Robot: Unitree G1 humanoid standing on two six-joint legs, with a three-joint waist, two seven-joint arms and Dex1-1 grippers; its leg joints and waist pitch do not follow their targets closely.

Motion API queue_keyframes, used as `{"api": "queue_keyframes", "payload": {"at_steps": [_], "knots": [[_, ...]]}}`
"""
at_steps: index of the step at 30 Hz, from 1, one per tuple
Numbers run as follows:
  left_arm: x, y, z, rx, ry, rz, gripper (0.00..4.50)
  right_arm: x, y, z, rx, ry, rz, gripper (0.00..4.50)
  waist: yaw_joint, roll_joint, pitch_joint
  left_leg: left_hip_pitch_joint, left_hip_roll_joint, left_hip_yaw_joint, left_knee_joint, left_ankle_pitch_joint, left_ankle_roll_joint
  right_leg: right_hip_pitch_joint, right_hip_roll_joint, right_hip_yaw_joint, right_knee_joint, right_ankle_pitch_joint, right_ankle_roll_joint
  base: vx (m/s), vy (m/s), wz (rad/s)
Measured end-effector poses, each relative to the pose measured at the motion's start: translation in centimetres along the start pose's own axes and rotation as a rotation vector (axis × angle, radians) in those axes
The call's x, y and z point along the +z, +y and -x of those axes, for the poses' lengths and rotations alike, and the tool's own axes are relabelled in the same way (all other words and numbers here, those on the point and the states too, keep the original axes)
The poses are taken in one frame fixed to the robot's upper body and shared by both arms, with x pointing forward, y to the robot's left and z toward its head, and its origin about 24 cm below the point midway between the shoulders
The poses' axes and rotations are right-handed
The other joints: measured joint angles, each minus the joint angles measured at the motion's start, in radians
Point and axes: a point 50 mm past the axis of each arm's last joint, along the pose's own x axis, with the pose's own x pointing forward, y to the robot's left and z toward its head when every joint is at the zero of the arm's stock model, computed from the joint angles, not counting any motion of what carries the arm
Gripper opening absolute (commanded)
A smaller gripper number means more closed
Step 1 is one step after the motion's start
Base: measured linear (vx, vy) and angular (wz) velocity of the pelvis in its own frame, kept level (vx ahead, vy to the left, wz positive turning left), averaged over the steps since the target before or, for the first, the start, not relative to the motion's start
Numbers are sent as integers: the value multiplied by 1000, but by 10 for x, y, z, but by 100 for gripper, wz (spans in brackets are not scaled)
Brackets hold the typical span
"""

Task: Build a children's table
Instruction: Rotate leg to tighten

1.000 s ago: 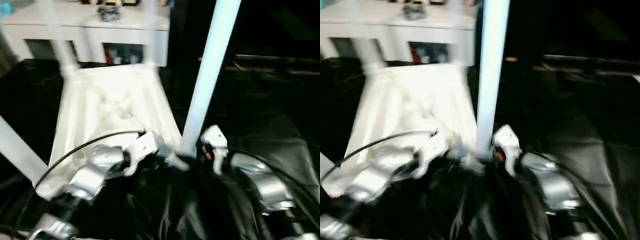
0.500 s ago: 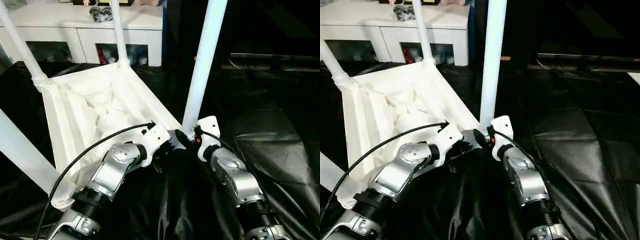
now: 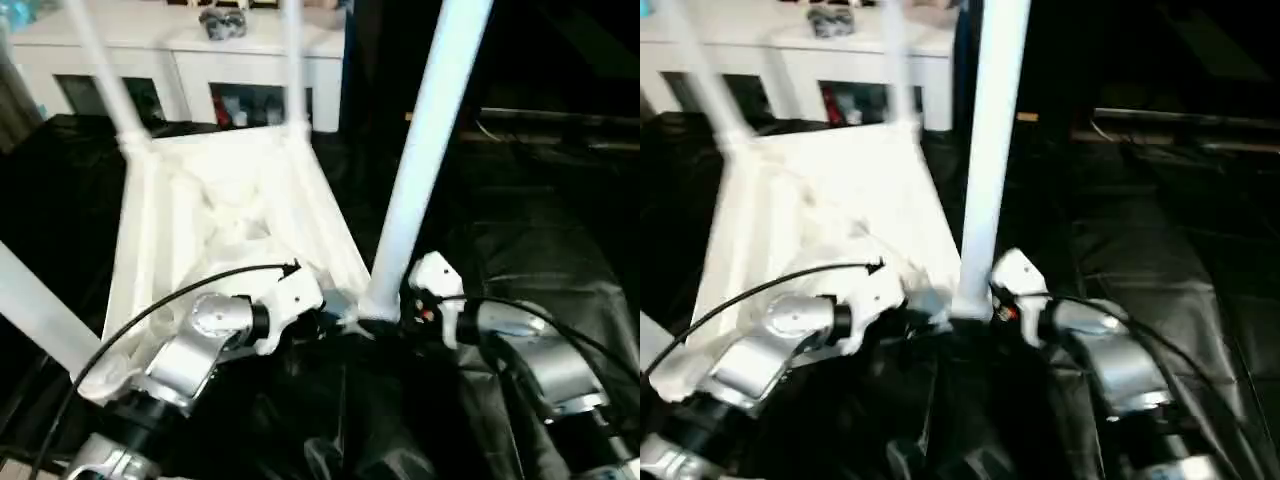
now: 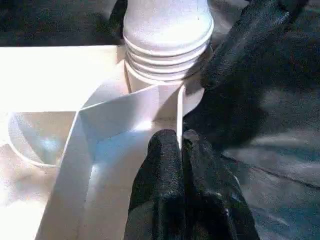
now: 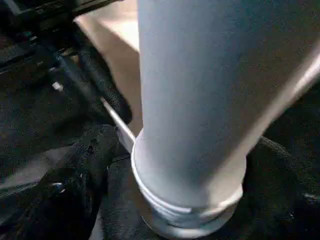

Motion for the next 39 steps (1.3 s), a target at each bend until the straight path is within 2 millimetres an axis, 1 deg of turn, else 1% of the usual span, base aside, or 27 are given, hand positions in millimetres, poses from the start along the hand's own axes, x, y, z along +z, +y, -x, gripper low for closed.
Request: {"api": "queue_keyframes", "payload": {"at_steps": [1, 2, 4, 6, 9, 10, 11, 12, 14, 18, 21, 25, 26, 31, 34, 36, 37, 39], "knots": [[-1, -1, 2, -21, -1, 1, 0, -1, 2, 0, 28, 10, 4, 369, 1, 0, 0, 0, 0, 0, 0, 0, 0, 0, 0, 0, 0, 0, 0, 0, 0, 0], [-1, -2, 3, -37, 0, 0, 0, -1, 3, 0, 45, 15, 5, 361, 2, 0, 0, 0, 0, 0, 0, 0, 0, 0, 0, 0, 0, 0, 0, 0, 0, 0], [-2, -2, 6, -63, 4, -2, 0, -1, 4, 1, 71, 22, 8, 361, 2, 0, 0, -1, 0, 0, 0, 0, 0, 0, 0, 0, 0, 0, 0, 0, 0, 0], [-3, -3, 8, -75, 5, -4, 0, -1, 4, 1, 82, 25, 9, 330, 2, -1, 0, -1, 0, 0, 0, 0, 0, 0, 0, 0, 0, 0, 0, 0, 0, 0], [-4, -3, 11, -101, 8, -5, 0, 0, 6, 2, 105, 30, 13, 317, 4, -1, 1, -1, 0, 0, 0, 1, 1, 0, 0, 0, 0, 0, 0, 0, 0, 0], [-4, -3, 12, -108, 10, -6, 0, 0, 6, 1, 113, 31, 14, 300, 4, -1, 0, -1, 0, 0, 0, 1, 2, 0, 0, 0, 0, 0, 0, 0, 0, 0], [-5, -3, 13, -112, 12, -7, 0, 1, 7, 1, 118, 32, 15, 300, 4, -1, 0, -1, 0, 0, 0, 2, 3, 0, 0, 0, 0, 0, 0, 0, 0, 0], [-5, -3, 13, -115, 14, -9, 0, 1, 7, 1, 123, 32, 15, 289, 3, -1, 0, -1, 0, 0, 0, 2, 3, 0, 0, 0, 0, 0, 0, 0, 0, 0], [-5, -3, 14, -123, 15, -10, 0, 1, 8, 0, 130, 32, 17, 280, 1, -1, 1, -1, 0, 0, 0, 1, 2, 0, 0, 0, 0, 0, 0, 0, 0, 0], [-5, -3, 14, -111, 14, -10, 0, 0, 10, -3, 121, 16, 7, 276, 1, -1, 0, -1, 0, 0, 0, 1, 2, 0, 0, 0, 0, 0, 0, 0, 0, 0], [-5, 0, 11, -57, 12, -3, 0, -3, 9, -8, 31, -22, -35, 276, -2, -1, 0, 1, 0, 1, 0, 0, 0, 1, 0, 0, 0, 0, 0, 0, 0, 0], [-1, 10, -2, 88, 11, 34, 0, -5, 0, -24, -225, -97, -124, 275, -26, -1, 0, 3, 0, 1, 1, 0, -2, 2, 0, 1, 0, 0, -1, 0, 0, 0], [0, 11, -4, 117, 11, 42, 0, -4, -2, -28, -270, -108, -139, 275, -29, -1, 0, 3, 0, 1, 1, 1, -3, 2, 0, 1, 1, 0, 0, 0, 0, 0], [10, 16, -29, 286, 13, 83, 0, 2, -11, -51, -571, -150, -250, 275, -43, 0, 0, 3, 0, 0, 1, 2, -4, 1, 0, 1, 0, -1, 1, 0, 0, 0], [14, 16, -35, 330, 1, 95, 0, 3, -13, -55, -640, -168, -281, 275, -45, 2, -2, 2, 0, 0, 1, 2, -4, 1, 0, 1, 0, 1, -2, 0, 0, 0], [15, 16, -36, 332, -3, 95, 0, 4, -14, -56, -645, -180, -278, 275, -45, 3, -2, 1, 0, 0, 0, 1, -3, 1, 0, 1, 0, 1, -1, 0, 0, 0], [15, 16, -36, 331, -5, 93, 0, 4, -14, -56, -646, -187, -277, 310, -44, 3, -2, -1, 0, 0, 0, 1, -2, 1, 0, 0, 0, 0, -1, 0, 0, 0], [15, 16, -36, 331, -6, 92, 0, 5, -14, -56, -643, -195, -284, 345, -43, 4, -2, -4, 0, 0, -1, 1, -1, 0, 0, 0, 0, 0, -1, 0, 0, 0]]}}
